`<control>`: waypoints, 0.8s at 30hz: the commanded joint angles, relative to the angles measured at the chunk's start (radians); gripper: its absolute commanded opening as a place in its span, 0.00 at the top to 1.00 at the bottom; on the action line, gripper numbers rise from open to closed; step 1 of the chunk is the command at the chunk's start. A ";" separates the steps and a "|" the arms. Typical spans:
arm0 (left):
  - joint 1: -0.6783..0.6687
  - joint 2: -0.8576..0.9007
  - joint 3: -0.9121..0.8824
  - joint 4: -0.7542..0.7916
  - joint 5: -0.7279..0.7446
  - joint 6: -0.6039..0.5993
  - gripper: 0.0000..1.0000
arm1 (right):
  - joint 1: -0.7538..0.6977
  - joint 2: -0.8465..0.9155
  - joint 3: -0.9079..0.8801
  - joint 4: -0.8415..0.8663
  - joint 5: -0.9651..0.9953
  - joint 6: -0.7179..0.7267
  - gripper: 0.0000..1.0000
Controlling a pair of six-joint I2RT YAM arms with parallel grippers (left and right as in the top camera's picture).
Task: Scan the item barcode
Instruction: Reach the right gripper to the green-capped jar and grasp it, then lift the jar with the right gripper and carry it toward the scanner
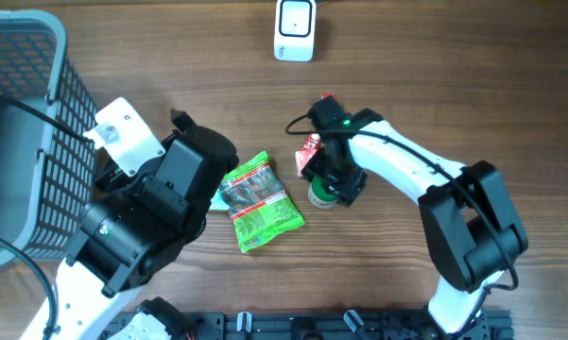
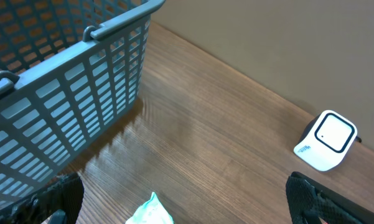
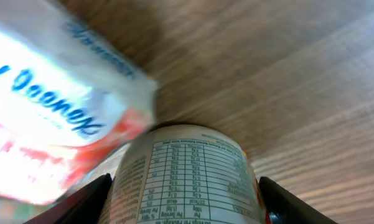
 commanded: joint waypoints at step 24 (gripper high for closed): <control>-0.006 0.003 -0.003 -0.003 -0.023 -0.012 0.00 | -0.148 0.025 0.010 -0.264 -0.452 -0.795 0.26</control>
